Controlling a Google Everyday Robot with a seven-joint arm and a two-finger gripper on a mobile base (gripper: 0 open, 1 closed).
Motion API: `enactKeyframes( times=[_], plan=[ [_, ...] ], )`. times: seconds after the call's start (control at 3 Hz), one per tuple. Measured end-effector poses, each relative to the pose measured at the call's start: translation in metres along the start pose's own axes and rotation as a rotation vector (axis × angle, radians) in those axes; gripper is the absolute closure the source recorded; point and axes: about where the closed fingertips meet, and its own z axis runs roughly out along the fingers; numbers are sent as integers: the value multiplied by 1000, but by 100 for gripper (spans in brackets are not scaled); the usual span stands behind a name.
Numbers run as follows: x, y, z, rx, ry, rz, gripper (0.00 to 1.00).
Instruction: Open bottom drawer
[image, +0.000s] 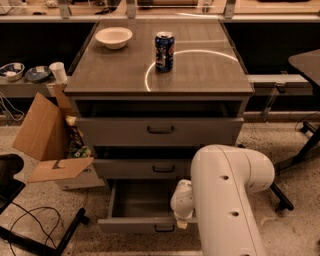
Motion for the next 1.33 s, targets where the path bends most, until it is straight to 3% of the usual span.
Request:
enactKeyframes(
  times=[1.0,1.33],
  plan=[
    [5,19,0,-28,17,6,100],
    [5,19,0,-29,17,6,85]
  ],
)
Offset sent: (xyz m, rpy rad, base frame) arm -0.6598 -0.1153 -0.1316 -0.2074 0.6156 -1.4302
